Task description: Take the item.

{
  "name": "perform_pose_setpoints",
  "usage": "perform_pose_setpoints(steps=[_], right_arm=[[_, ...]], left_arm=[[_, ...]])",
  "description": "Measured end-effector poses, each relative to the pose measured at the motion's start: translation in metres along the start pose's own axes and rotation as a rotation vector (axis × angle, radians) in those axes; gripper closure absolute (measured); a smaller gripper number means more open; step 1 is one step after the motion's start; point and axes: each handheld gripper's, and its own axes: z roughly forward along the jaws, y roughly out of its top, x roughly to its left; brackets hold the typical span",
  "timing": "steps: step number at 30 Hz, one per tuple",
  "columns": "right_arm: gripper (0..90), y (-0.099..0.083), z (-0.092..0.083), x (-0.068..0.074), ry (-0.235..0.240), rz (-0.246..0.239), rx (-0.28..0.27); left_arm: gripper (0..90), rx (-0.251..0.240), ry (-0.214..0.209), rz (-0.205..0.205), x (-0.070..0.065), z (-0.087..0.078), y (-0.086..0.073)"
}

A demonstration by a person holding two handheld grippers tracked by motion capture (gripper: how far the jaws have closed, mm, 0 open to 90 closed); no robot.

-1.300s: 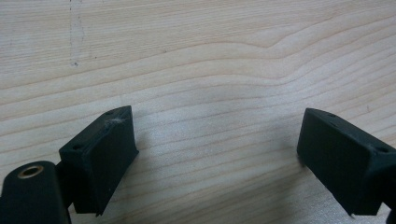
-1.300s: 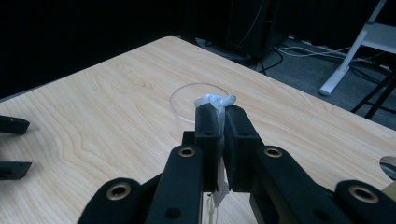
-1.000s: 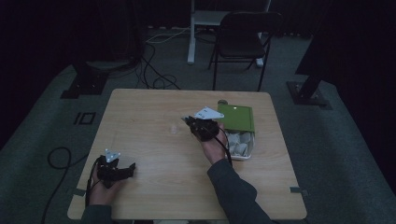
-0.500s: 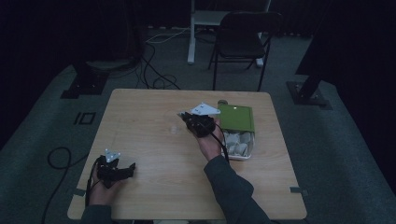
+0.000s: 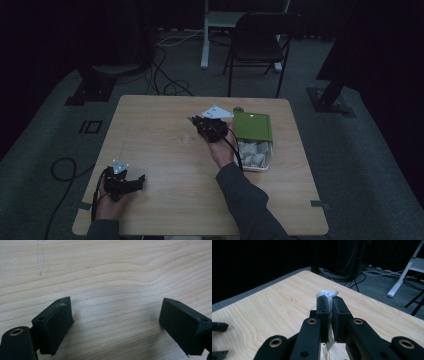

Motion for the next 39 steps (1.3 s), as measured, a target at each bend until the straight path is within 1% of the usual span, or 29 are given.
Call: perform_pose_setpoints(steps=[9, 11, 19, 20, 27, 39], right_arm=[[85.4, 0.008, 0.004, 0.000, 0.002, -0.006, -0.014], [85.4, 0.010, 0.005, -0.001, 0.004, 0.006, -0.020], [85.4, 0.015, 0.012, -0.001, 0.005, 0.009, -0.023], [85.4, 0.017, 0.014, 0.000, 0.007, 0.018, -0.029], [85.4, 0.025, 0.020, 0.002, 0.011, 0.013, -0.040], [85.4, 0.031, 0.032, -0.002, 0.006, 0.006, -0.024]], left_arm=[[12.4, -0.002, 0.000, -0.002, 0.000, 0.000, 0.000], [12.4, -0.002, 0.000, -0.003, 0.000, 0.000, 0.000], [12.3, -0.001, 0.000, 0.001, 0.000, 0.000, 0.000], [12.4, 0.000, 0.000, 0.001, 0.000, 0.000, 0.000], [12.3, 0.002, 0.000, 0.004, 0.000, 0.000, 0.000], [12.3, 0.003, -0.001, 0.003, 0.000, 0.000, 0.000]])
